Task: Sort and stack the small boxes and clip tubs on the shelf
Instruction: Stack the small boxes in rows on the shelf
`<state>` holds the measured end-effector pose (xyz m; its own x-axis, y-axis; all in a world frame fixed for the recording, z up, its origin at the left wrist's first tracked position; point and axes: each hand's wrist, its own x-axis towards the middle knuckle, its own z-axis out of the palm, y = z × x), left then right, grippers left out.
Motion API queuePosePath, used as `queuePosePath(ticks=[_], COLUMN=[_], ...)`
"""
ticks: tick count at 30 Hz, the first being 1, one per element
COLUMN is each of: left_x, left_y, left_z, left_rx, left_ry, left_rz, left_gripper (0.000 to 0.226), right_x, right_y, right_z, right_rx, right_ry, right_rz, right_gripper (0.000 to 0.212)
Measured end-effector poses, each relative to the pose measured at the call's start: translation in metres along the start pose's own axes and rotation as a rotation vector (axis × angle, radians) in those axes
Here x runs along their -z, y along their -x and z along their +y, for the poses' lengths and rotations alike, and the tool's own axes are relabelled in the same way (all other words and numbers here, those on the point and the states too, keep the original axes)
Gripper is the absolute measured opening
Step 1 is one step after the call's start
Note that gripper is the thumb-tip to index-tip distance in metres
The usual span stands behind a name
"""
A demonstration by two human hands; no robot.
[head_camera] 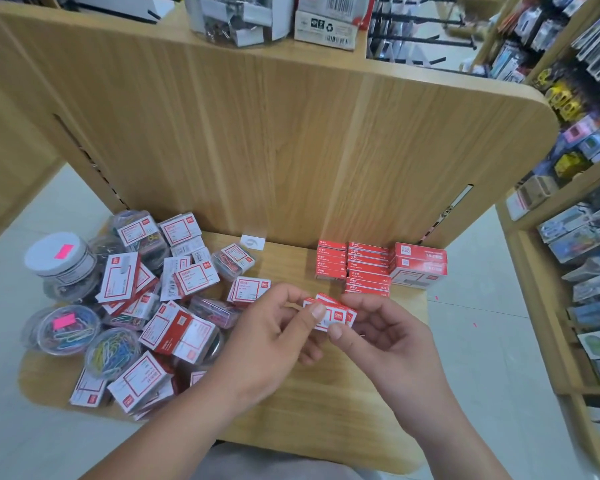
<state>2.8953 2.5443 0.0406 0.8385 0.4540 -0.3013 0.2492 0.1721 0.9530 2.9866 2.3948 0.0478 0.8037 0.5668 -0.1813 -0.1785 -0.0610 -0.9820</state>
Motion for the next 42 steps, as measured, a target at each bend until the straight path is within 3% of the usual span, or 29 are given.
queuePosePath(ticks=[6,12,15,19,26,29,32,42], left_x=[0.017,0.029,0.03,0.02,0.005,0.009,0.011,0.007], left_y=[-0.009,-0.027,-0.047,-0.079,-0.099,-0.104,-0.104,-0.105], left_z=[-0.018,-0.004,-0.001,-0.009,-0.026,-0.03,-0.03,-0.044], left_rx=[-0.263,-0.425,-0.474,-0.399,-0.37,-0.497,-0.553,-0.57], left_ry=[-0.48,-0.62,-0.842,-1.141,-1.009,-1.284,-1.456,-1.454], left_rz=[-0.038,-0.173,-0.093,-0.068,-0.035,0.075,0.114,0.124], left_gripper=[0.032,0.033,0.026,0.022,0.029,0.026,0.042,0.041], right_x=[0.005,0.002,0.005,0.015,0.025,0.024,0.019,0.02], right_y=[-0.007,-0.02,-0.033,-0.041,-0.039,-0.039,-0.039,-0.037], right_z=[0.001,-0.006,-0.002,-0.005,0.011,0.017,0.018,0.023], right_rx=[0.059,0.181,0.326,0.323,0.304,0.313,0.306,0.264], right_ry=[0.17,0.406,0.662,0.626,0.7,0.817,0.94,0.967], right_rz=[-0.068,-0.159,-0.06,0.108,0.095,0.085,0.074,0.028], right_gripper=[0.03,0.034,0.033,0.024,0.014,0.006,0.01,0.01])
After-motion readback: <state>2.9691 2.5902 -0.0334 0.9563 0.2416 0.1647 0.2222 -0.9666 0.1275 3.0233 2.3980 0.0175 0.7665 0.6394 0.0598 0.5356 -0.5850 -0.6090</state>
